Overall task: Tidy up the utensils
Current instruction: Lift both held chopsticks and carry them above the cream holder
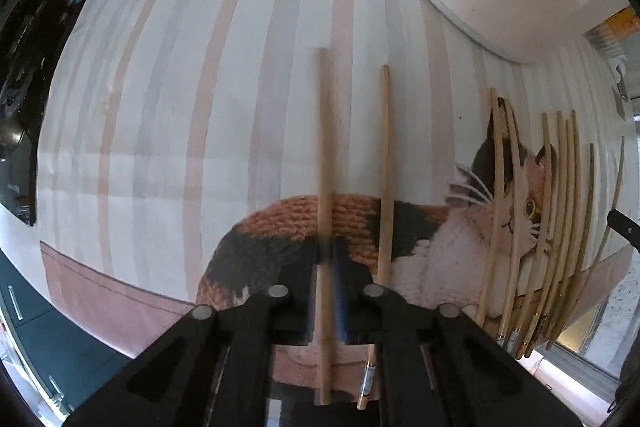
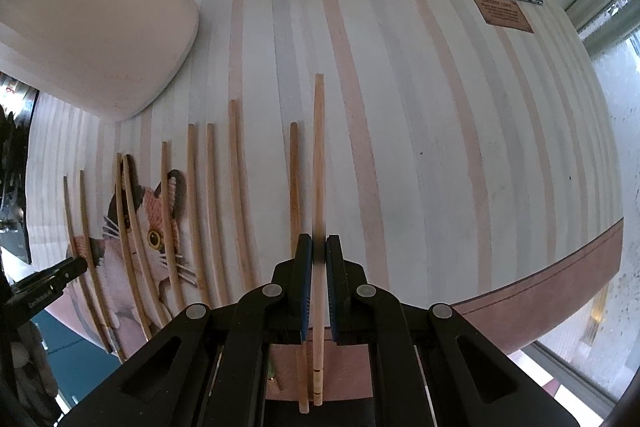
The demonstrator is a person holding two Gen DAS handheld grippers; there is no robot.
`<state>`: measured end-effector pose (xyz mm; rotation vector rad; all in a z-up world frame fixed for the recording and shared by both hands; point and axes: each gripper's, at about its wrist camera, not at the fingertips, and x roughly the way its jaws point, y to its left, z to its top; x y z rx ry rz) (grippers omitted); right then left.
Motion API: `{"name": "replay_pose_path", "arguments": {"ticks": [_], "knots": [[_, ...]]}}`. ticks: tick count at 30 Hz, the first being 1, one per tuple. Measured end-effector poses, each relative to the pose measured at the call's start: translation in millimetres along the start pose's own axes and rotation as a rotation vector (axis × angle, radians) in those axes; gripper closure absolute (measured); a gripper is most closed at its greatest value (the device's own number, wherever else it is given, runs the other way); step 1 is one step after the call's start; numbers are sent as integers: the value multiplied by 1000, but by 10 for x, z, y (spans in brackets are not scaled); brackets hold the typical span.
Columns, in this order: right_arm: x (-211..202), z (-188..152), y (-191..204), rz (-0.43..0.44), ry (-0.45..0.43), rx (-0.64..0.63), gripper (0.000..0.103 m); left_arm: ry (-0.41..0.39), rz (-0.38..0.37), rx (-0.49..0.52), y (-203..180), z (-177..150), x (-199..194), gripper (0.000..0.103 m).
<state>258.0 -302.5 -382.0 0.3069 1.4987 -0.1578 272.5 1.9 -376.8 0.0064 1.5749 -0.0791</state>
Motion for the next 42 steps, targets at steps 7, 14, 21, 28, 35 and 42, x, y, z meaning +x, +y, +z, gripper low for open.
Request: {"name": "replay_pose_path", "arguments": {"ticks": [7,14,21,28,35,42], "knots": [[-61,-28,76,0,-25,-23,96,-44,-22,-45,128,-7,-134,98],[-299,-52,150,3,-103,-41,96,-167,-25,-46,187,-71,-596,98],[-539,-40,168,18,-175,-47,96,-290,-25,-25,108,-43,-1060,98],[-762,8,271,34,-270,-60,96,-418,-29,-24,5,106,-1463,98],[-1077,83,402,36,-364,-77,96,-582,14,-2,-116,202,-1961,98],[-1407,208,563,42,-464,-88,96,-696,3,9,-240,248,-2379,98]]}}
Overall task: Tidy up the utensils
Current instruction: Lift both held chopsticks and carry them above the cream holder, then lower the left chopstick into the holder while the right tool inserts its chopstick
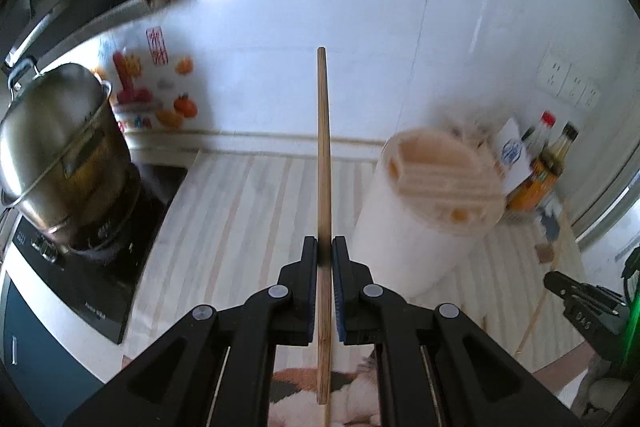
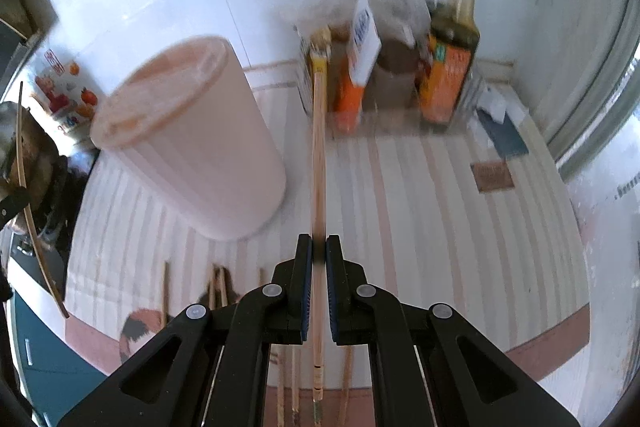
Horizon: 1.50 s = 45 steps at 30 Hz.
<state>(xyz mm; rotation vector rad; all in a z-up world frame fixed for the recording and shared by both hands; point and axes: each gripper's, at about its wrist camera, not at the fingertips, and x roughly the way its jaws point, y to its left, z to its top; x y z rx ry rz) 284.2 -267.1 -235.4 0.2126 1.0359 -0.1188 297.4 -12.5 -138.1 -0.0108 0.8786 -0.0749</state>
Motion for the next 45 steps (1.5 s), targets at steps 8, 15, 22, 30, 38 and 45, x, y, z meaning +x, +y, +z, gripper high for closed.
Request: {"name": "replay_pose_path", "arguments": {"ticks": [8,15,22,30,38,45], "knots": [[-440,393,140,31,-126,-11,96,-132,-55,-32,-73,345,-440,98],[-874,877,178,65,-246,11,96,-232,-116,-92,-121,733,-734,98],[-1075,1325,331,108,-332,27,96,-286,-182,-142,-212,1120,-757,98],[-991,1693,515,160,-369,66,96,-292,-230,-208,-272,1379,-418,98],[-660,1964,621,178,-387,102,96,-261,-251,-254,-268,1479,224,98],[-215,2108,628,183,-374,132,96,-176,-250,-249,-309,1396,784,98]]}}
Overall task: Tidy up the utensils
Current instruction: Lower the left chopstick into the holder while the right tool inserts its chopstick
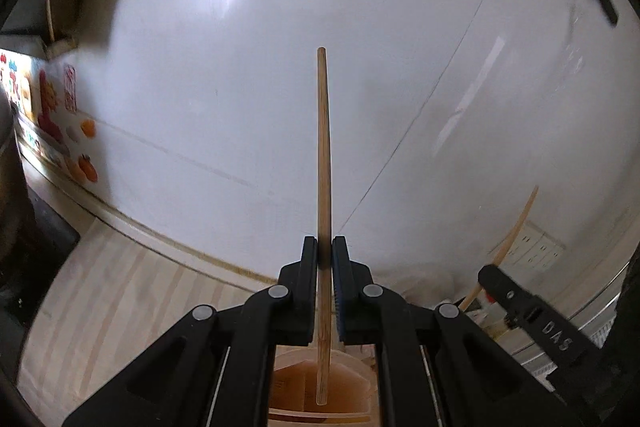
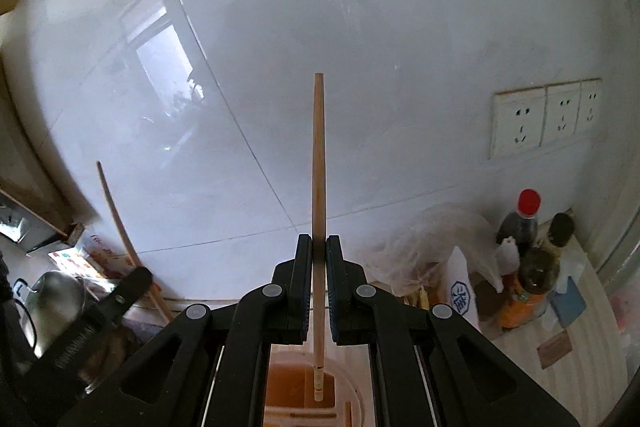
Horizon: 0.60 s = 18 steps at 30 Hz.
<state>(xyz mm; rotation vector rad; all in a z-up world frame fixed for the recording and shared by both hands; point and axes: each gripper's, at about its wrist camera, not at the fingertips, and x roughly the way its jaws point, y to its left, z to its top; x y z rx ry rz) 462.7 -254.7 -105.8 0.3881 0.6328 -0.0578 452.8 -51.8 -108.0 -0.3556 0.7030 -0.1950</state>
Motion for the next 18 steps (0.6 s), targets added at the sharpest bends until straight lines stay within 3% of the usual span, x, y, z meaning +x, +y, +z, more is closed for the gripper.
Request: {"name": "replay_pose_path", "arguments": {"ticks": [12,18], "knots": [[190,-346,93,0,28,-60,96,79,36,120,-50,-276,183,98],[154,-414,120,-1,42,-79,96,121,-7,102,-6,-284,201,98]]}}
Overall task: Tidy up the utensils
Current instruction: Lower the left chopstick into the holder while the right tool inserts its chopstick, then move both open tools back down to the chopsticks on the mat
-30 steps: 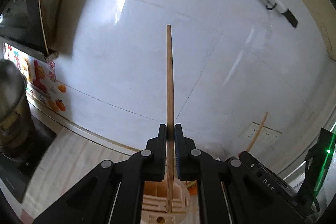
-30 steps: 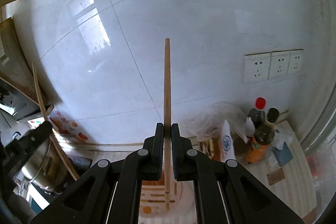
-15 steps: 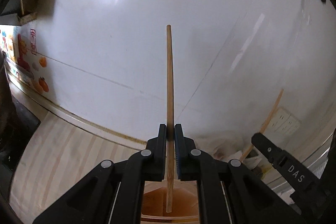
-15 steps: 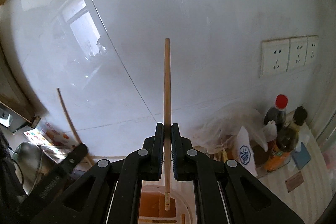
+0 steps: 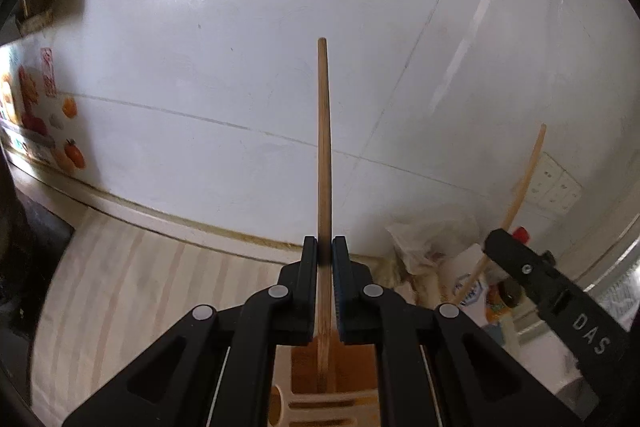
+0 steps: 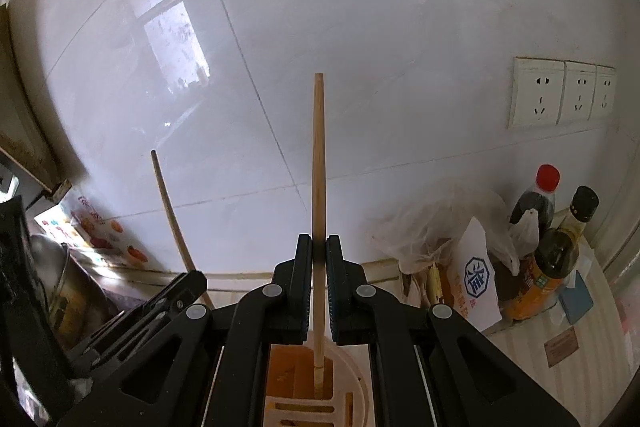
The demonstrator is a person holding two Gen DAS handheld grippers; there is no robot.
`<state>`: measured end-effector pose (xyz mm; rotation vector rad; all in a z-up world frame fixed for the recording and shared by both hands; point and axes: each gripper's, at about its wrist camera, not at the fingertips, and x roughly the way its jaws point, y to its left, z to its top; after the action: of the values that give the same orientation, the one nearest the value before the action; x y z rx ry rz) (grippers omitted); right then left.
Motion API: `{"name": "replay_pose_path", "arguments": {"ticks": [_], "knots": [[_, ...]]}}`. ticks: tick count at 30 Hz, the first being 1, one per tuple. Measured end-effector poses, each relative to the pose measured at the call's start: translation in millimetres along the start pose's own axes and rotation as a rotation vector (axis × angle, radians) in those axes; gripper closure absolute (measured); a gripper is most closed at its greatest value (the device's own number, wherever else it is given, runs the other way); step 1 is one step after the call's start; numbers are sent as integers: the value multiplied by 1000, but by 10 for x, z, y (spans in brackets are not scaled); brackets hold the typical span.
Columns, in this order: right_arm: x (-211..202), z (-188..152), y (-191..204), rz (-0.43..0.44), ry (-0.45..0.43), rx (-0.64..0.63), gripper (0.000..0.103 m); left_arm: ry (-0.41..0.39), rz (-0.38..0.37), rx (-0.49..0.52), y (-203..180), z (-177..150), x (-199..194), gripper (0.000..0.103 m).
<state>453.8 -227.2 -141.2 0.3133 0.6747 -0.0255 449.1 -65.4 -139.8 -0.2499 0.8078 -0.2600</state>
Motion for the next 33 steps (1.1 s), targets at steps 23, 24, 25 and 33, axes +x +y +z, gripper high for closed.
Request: {"name": "replay_pose_path", "arguments": {"ticks": [23,24,25,33], "knots": [[-1405,-350,-389,32,-210,42,0,-154,408,80,238,-219,-1523,0],[-1519,-432,-402,14,-237,35,0,-143,430,88,249,-291,-1550,0],[-1571,-487,-437,8,-234,33,0,-127,463,94,282,-403,-1549,0],[-1152,-1328,-740,-86,129,19,1,228,533,130,716,-1482,-883,0]]}}
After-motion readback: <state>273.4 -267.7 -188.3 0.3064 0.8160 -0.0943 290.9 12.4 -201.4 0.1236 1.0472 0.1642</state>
